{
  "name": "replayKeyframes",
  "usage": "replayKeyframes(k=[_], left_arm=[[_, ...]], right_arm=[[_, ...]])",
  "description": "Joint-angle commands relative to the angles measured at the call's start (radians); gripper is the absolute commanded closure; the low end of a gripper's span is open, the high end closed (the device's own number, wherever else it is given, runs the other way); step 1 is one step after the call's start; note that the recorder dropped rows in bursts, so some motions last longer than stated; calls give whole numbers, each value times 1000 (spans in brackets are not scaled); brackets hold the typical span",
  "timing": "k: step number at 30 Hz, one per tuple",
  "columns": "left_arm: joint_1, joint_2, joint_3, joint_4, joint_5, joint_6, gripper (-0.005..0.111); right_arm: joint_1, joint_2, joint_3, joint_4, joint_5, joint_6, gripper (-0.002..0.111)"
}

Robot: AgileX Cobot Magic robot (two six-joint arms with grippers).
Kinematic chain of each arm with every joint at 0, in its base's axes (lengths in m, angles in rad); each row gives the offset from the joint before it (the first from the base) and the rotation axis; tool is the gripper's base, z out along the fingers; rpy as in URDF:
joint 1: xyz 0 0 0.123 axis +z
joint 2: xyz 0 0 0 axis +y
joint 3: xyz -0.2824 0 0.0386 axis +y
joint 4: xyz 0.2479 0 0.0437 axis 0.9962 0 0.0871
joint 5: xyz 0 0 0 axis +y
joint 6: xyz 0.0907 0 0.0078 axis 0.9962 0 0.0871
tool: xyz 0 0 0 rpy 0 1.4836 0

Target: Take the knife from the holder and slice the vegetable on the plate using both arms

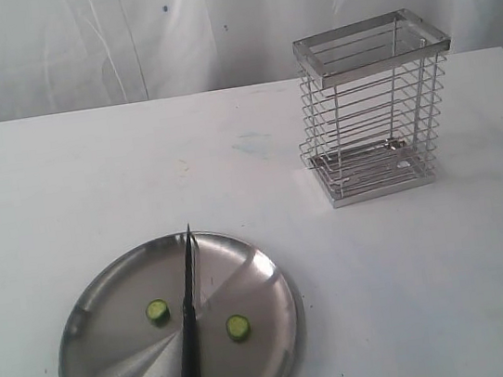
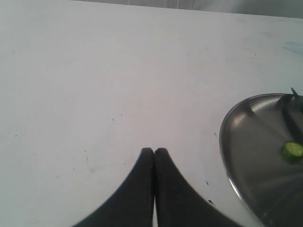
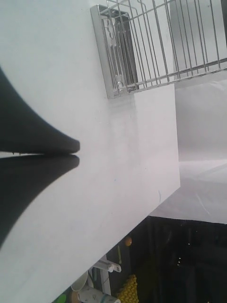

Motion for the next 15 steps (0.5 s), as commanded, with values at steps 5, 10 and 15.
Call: replayKeyframes(k=[5,10,15], left_arm=[[2,-4,4,-5,130,-2,107],[2,-4,4,-5,130,-2,107],[2,-4,4,-5,130,-2,107]], right_arm=[[-5,-7,6,-2,-6,-8,108],[-5,-7,6,-2,-6,-8,108],[-5,-7,6,-2,-6,-8,108]])
